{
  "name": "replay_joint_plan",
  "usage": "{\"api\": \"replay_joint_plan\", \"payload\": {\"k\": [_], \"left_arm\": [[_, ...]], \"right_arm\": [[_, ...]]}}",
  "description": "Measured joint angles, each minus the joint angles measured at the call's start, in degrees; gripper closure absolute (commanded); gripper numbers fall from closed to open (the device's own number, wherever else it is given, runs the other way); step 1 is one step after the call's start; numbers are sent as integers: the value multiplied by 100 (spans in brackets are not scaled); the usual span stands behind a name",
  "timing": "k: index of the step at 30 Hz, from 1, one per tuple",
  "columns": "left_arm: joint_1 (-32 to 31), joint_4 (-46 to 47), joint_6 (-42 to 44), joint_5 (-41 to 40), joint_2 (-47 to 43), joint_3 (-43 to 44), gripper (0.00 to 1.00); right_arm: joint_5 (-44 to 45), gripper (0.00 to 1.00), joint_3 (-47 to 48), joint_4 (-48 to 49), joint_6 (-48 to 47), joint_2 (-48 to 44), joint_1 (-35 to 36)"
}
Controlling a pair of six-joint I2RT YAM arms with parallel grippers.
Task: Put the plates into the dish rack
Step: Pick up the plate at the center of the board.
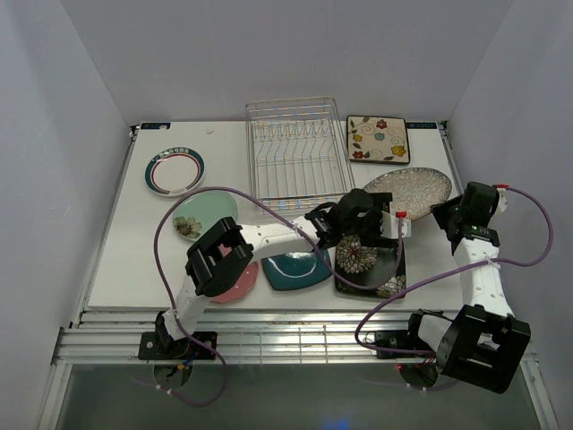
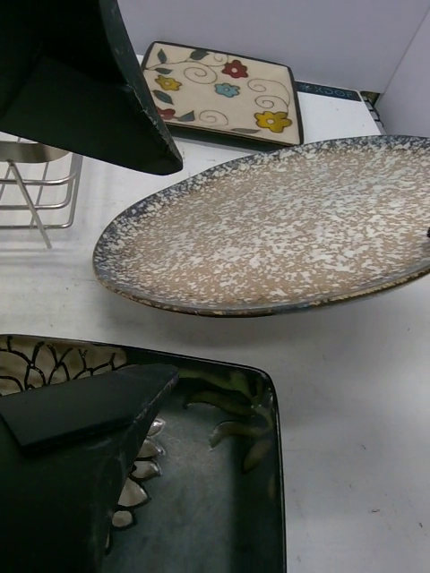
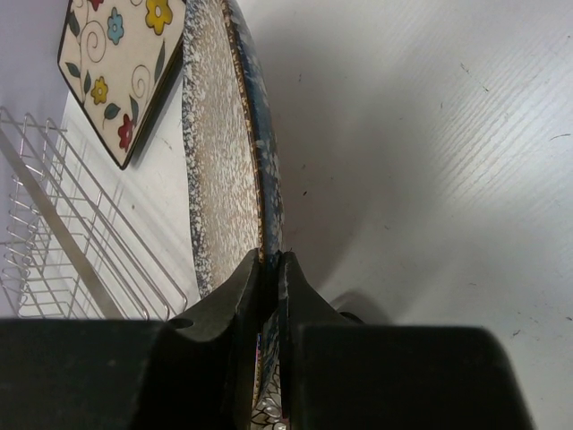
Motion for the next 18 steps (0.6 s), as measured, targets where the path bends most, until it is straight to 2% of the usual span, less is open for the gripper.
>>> {"api": "replay_joint_plan", "payload": {"k": [13, 18], "left_arm": [[-264, -79, 44, -184, 673, 789, 25], [-306, -133, 28, -345, 944, 1064, 38]], "right_arm": [[17, 92, 278, -407, 20, 52, 0], [50, 92, 334, -557, 28, 50, 7]]}}
